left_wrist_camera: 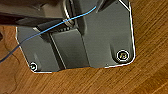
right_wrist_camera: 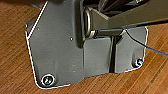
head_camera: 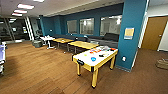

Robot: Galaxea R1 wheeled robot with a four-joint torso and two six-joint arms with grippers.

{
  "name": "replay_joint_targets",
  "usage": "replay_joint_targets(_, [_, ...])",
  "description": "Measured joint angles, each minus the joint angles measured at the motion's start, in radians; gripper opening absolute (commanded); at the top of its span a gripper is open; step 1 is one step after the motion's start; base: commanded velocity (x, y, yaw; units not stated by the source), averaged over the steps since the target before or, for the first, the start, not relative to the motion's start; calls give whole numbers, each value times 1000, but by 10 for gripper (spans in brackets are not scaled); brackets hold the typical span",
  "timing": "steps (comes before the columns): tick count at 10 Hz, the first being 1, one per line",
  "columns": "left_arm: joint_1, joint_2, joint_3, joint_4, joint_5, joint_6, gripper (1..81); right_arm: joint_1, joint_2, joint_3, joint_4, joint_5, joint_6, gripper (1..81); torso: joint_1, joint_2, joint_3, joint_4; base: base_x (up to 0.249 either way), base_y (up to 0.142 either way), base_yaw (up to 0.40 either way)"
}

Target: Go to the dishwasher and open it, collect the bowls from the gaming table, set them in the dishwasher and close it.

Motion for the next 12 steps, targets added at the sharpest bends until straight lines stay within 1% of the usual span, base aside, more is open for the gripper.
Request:
replay_joint_targets(4, [0,8,4,0,0,0,811,0,0,-9,0,0,0,811,0,0,0,0,0,0,-395])
replay_joint_targets(8, [-1,9,4,0,1,0,811,3,0,-10,0,1,0,811,0,0,0,0,0,0,-261])
replay_joint_targets(9, [-2,9,4,0,0,0,811,1,1,-10,0,-1,0,811,0,0,0,0,0,0,-193])
replay_joint_targets(12, [-4,8,4,0,0,0,811,2,1,-10,0,0,0,811,0,0,0,0,0,0,0])
